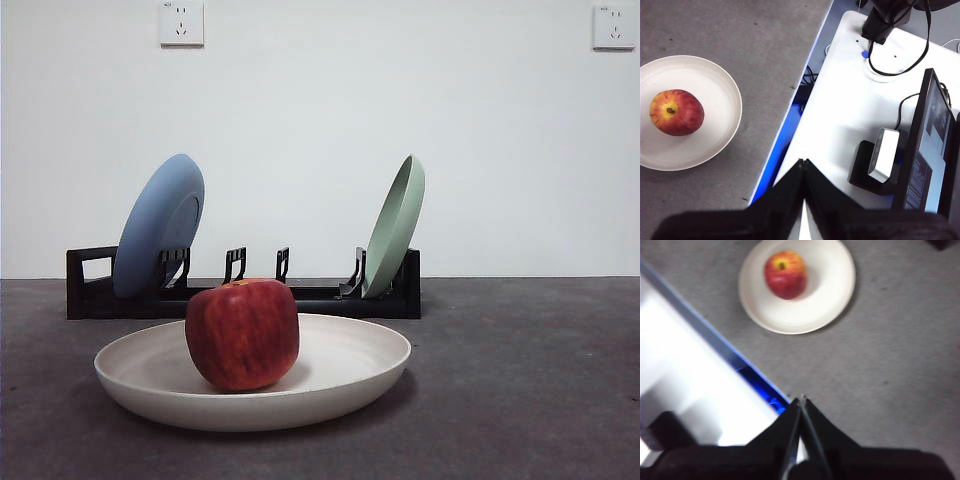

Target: Take the yellow plate from the plate rack,put the plate on the table,take the apple from the table,put the apple in the plate

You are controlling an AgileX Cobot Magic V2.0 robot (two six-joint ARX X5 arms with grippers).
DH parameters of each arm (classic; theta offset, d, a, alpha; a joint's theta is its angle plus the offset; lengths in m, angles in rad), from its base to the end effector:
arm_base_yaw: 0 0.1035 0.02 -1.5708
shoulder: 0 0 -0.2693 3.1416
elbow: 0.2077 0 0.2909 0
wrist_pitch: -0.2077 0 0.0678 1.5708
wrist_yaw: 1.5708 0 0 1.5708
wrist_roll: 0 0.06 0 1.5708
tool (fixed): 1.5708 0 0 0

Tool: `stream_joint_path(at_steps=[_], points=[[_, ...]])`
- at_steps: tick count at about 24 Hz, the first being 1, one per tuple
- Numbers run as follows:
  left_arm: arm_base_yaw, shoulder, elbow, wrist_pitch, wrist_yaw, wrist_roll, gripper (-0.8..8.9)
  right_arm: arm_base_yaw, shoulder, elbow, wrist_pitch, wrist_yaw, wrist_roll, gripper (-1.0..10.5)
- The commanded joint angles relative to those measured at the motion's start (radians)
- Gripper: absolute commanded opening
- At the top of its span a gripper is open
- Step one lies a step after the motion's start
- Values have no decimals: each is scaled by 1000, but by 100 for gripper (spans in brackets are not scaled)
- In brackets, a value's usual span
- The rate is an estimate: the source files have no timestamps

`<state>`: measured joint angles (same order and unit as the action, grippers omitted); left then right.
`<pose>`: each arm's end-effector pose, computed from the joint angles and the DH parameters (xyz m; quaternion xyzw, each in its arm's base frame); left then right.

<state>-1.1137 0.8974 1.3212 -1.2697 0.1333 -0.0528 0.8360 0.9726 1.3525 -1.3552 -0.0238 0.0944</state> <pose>0.0684 -0.1572 0.3905 0.1736 0.3760 -0.5227 0.7451 0.1210 0.1361 0.3815 -0.1470 0.4473 0.3475 0.8109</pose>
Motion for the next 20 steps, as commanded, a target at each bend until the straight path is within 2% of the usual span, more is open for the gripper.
stream_joint_path(at_steps=[1,10,15,17,20], points=[[2,0,-1,10,-3,12,-4,2,0,-9,-22,40,10,2],[2,13,-1,11,-2,11,-4,2,0,-9,-22,148,10,2],[-5,18,-1,66,-3,13,-4,2,0,-9,-22,156,10,2],[6,6,0,156,-26,64,-4,2,0,-9,-22,156,10,2],[59,-19,0,373,-55,248,-4,2,0,-9,-22,156,10,2]])
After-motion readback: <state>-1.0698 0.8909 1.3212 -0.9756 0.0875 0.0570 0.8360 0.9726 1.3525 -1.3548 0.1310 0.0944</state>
